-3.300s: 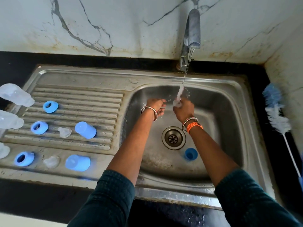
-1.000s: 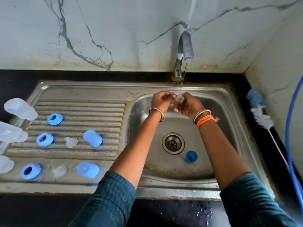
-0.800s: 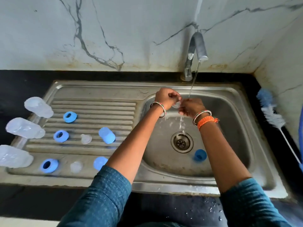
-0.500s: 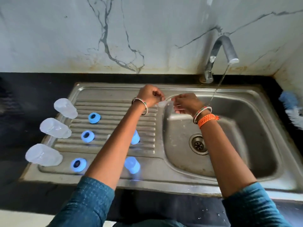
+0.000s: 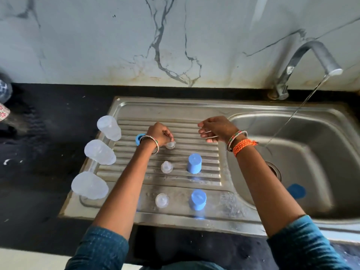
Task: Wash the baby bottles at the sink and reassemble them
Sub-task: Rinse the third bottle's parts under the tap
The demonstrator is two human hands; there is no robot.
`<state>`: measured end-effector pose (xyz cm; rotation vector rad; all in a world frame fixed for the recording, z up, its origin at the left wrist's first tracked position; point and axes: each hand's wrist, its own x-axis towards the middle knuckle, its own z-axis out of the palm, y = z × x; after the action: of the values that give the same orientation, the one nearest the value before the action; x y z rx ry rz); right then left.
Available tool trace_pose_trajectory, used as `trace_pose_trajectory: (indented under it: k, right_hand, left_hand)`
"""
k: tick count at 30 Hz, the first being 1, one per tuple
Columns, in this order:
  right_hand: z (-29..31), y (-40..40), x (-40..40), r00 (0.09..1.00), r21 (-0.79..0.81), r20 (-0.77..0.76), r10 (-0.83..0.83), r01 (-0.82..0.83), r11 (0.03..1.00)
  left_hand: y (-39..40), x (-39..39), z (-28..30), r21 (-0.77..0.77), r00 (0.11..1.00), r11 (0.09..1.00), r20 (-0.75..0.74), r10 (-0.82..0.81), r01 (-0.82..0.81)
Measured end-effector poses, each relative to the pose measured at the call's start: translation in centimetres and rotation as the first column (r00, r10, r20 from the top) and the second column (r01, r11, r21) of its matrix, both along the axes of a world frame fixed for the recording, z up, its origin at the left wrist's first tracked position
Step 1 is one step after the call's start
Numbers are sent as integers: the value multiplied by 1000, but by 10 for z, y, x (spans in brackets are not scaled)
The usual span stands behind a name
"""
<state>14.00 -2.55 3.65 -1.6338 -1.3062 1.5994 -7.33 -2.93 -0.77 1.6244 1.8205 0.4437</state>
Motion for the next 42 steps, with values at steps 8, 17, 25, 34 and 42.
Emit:
trace_pose_trajectory:
  k: [8,17,25,34,42]
  right_hand:
    - [-1,-3,14,998,1,53,22,-22,1000]
    - [-1,-9,85,987,118,161,9,-29,993]
    - [-56,-37,233,811,73,584,-31,-14,997]
    - [-160,-78,291,511,-415,669,540,-346,842]
    - [-91,-16,279,929,-238,-183,-320,274,932]
  left_hand:
    - [-5,-3,4,-71,990,987,14,142,-141]
    - [-10,52,44,226,981,958,-36,190,-177]
    - [-17,262,18,132,919,971,320,-231,198]
    - [-37,373,-94,-237,938,933,284,-199,270]
    - [-5,367,-70,-85,928,994,370,-36,73]
